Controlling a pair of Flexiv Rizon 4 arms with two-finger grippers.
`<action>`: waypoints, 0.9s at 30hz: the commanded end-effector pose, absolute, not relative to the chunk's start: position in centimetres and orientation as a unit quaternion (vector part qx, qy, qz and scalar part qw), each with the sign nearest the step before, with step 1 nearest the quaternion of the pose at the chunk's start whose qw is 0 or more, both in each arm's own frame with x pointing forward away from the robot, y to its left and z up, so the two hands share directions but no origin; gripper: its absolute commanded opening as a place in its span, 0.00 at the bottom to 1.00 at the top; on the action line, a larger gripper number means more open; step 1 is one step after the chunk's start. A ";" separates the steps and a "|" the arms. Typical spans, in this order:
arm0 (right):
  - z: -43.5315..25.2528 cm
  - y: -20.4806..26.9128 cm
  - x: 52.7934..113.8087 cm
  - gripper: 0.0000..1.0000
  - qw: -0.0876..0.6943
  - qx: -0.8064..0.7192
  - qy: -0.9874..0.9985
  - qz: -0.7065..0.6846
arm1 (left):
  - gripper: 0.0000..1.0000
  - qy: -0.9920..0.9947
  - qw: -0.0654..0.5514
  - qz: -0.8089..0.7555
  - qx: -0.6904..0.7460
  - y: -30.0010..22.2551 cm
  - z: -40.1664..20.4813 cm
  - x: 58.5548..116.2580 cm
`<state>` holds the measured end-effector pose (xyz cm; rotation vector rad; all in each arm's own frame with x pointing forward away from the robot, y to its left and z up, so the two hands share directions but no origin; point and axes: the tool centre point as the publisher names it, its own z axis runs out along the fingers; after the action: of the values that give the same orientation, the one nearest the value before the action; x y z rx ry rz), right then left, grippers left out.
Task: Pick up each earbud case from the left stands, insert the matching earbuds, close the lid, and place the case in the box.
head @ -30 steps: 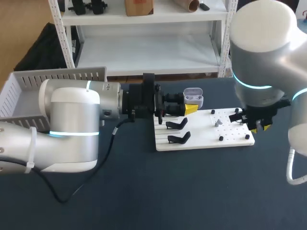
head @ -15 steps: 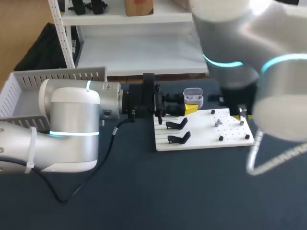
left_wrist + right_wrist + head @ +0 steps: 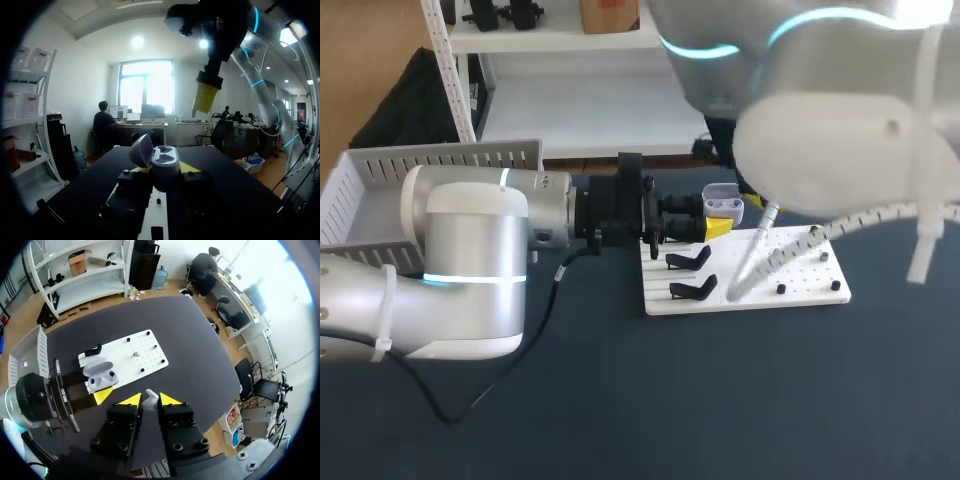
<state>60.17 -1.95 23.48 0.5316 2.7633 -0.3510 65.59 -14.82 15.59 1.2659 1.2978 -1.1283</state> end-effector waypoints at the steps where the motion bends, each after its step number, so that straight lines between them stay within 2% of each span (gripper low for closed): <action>1: 24.7 -0.6 60.3 0.00 0.129 0.199 0.965 -0.107 | 0.00 0.532 0.484 -0.463 0.518 -14.8 15.5 65.6; 17: 25.0 0.1 60.1 0.00 0.126 0.213 0.963 -0.111 | 0.00 0.532 0.484 -0.463 0.518 -14.8 15.5 65.6; 27: 23.5 0.9 61.8 0.00 0.115 0.309 0.938 -0.108 | 0.00 0.532 0.484 -0.463 0.518 -14.8 15.5 65.6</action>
<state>61.15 0.16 23.69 0.8804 2.7524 -0.2854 65.59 -14.82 15.59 1.2660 1.2977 -1.1283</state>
